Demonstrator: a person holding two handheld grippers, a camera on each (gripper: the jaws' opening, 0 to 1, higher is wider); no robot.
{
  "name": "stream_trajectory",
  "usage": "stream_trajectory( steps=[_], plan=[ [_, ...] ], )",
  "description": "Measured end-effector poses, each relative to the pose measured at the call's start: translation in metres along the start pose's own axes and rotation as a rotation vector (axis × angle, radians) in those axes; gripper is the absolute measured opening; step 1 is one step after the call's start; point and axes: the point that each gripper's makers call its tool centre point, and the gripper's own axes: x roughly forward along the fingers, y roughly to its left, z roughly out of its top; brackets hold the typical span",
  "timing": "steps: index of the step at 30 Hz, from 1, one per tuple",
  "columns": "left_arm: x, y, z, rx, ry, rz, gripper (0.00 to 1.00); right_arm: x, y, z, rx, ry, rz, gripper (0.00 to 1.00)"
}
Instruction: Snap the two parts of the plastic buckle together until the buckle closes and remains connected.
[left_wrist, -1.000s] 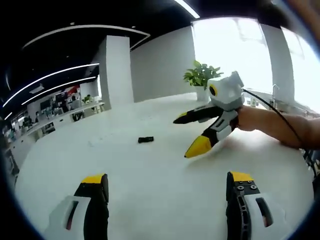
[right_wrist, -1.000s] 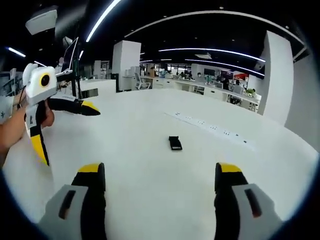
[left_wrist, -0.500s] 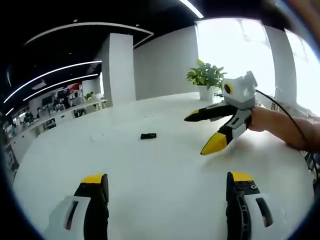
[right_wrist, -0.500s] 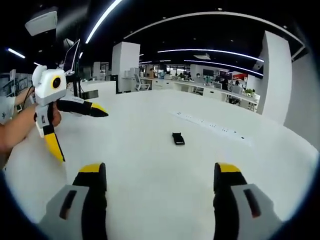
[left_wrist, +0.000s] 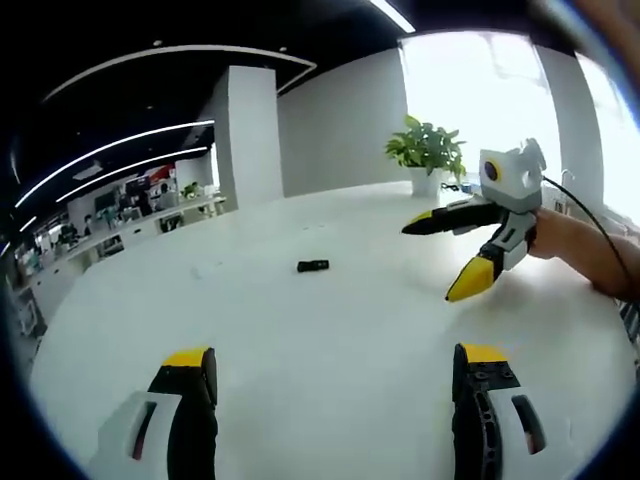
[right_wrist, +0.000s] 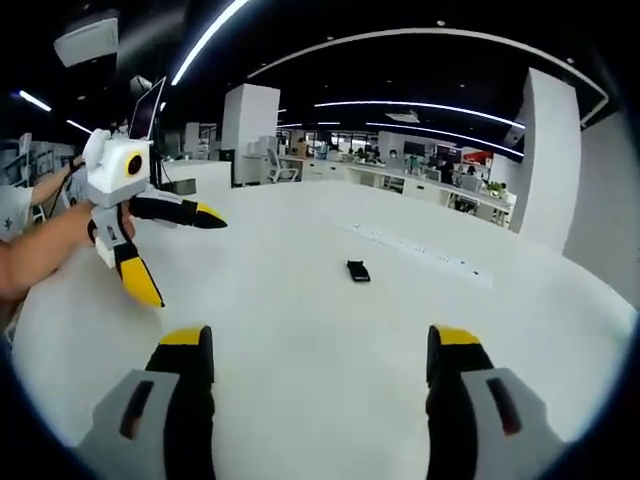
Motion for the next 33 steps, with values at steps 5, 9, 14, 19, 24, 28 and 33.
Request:
stream_trajectory(
  steps=[5,9,14,19,24,28,33],
  plan=[
    [0.001,-0.001,-0.002,0.009,0.002,0.007,1.0,-0.009,0.001,-0.003,0.006,-0.008,-0.005,0.87],
    [-0.001,-0.003,-0.006,0.003,0.009,0.009,1.0,-0.015,0.004,-0.006,0.019,-0.011,-0.008,0.87],
    [-0.007,-0.008,-0.011,-0.005,0.01,0.011,1.0,-0.024,0.009,-0.008,0.021,-0.017,-0.005,0.87],
    [-0.013,-0.018,-0.02,-0.018,0.021,0.003,1.0,-0.032,0.012,-0.01,0.015,-0.024,-0.007,0.87],
    [-0.024,-0.028,-0.021,-0.011,0.003,0.01,1.0,-0.039,0.014,-0.016,0.016,-0.02,-0.011,0.87],
    [-0.024,-0.024,-0.018,-0.028,-0.016,0.006,1.0,-0.046,0.016,-0.019,0.038,-0.028,-0.015,0.87],
    [-0.032,-0.026,-0.018,-0.048,-0.039,0.011,1.0,-0.053,0.019,-0.02,0.047,-0.039,-0.018,0.87]
  ],
)
